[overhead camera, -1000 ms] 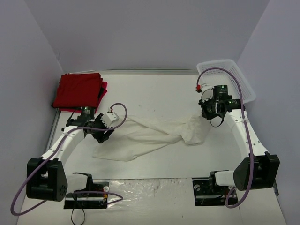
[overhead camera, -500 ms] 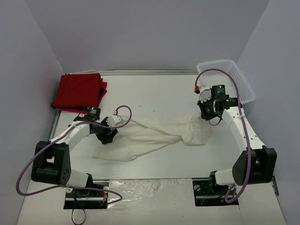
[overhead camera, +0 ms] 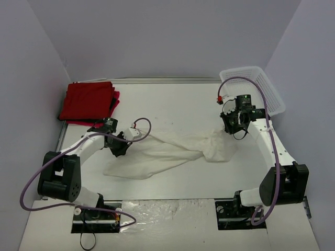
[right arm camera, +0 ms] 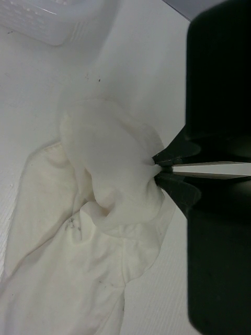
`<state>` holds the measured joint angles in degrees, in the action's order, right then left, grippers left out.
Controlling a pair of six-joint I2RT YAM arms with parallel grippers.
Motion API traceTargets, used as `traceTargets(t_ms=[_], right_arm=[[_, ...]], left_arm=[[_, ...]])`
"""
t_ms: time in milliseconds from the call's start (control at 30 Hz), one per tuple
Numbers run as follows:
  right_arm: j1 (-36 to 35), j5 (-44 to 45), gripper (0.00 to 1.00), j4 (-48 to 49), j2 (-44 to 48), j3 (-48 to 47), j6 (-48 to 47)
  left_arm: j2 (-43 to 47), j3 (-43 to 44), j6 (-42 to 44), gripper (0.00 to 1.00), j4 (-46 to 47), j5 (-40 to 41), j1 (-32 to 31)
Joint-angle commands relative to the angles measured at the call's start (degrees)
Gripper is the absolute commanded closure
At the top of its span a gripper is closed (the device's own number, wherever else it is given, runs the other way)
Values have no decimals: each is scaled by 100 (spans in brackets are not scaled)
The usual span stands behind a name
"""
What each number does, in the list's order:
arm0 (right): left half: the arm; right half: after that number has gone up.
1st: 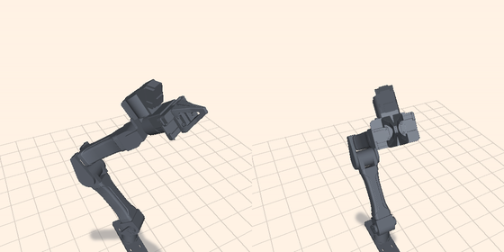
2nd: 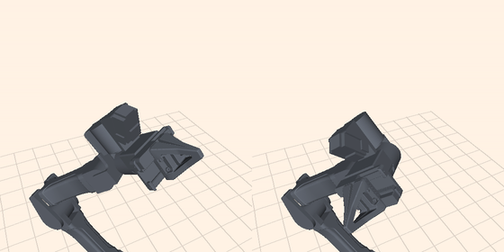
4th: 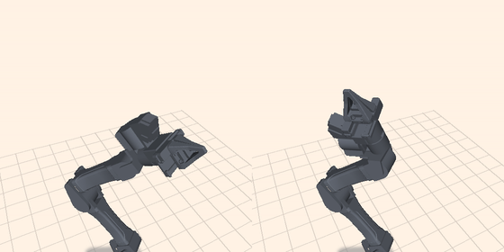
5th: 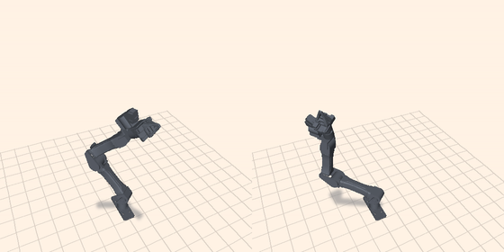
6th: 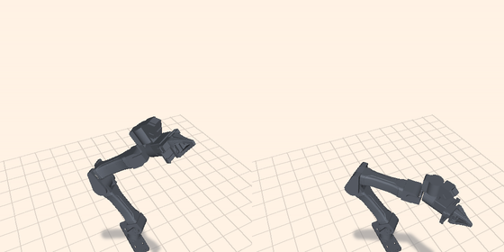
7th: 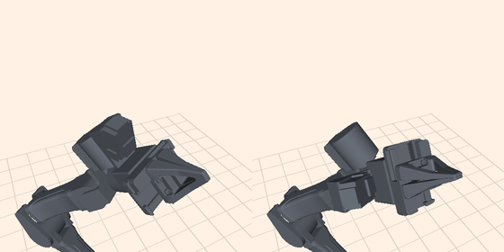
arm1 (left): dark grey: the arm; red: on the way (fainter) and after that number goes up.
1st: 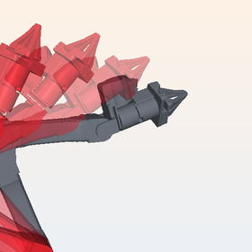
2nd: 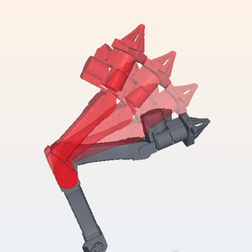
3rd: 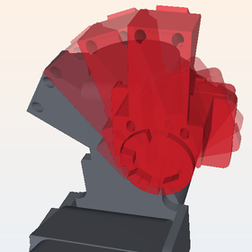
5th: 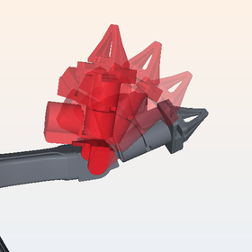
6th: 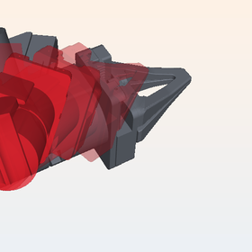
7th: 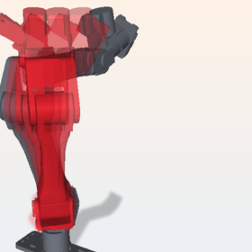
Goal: Fold and stack the t-shirts
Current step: Flatten out the tshirt
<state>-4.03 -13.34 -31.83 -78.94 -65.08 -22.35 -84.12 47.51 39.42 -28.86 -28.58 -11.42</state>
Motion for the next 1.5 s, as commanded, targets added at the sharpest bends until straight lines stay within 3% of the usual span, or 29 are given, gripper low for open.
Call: traceTargets(t_ms=[0,233,367,400,433,533,567,633,1133,1467], right_arm=[[43,95,100,-25,27,-66,11],[78,218,100,-33,54,-347,55],[87,95,100,-25,71,-330,55],[78,60,100,-16,89,-278,55],[87,34,100,-16,98,-242,38],[87,-1,100,-16,133,-155,20],[87,-28,100,-16,142,-128,20],[87,-72,100,-16,150,-84,3],[157,-2,100,11,-236,-40,2],[175,-2,100,11,-526,-58,-15]], left_arm=[[526,320,-241,98,-67,439,-1],[1933,557,-672,98,180,1127,26],[1751,699,-541,96,-190,758,0],[1654,681,-506,89,-155,757,-9],[1461,603,-531,75,-68,792,-9],[1162,401,-611,66,336,924,-9],[1108,365,-628,53,433,976,-18],[977,338,-734,44,767,1047,-36],[-605,1418,-734,44,1611,1188,-282],[-1651,2377,-629,40,1349,863,-563]])
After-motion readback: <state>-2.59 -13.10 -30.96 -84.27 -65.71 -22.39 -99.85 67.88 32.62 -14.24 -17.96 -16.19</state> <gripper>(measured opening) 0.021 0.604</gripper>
